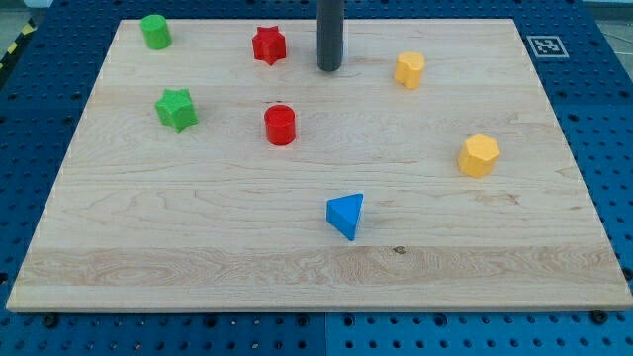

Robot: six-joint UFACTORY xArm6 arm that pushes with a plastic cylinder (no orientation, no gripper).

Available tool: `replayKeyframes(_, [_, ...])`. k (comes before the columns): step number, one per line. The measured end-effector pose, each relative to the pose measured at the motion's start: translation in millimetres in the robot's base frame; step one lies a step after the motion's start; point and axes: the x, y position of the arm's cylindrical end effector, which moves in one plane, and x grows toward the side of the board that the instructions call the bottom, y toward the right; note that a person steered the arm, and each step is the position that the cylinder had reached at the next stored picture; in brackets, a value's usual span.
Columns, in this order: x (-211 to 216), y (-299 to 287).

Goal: Move the arm to the center of the board

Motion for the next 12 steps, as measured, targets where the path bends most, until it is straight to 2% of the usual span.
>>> replayKeyframes(1, [-5,0])
replayKeyframes(3, [-5,53])
replayKeyframes(5, [-5,61])
replayKeyframes(8, [36,61])
replayKeyframes(11, [43,61])
replayKeyframes(12, [63,61])
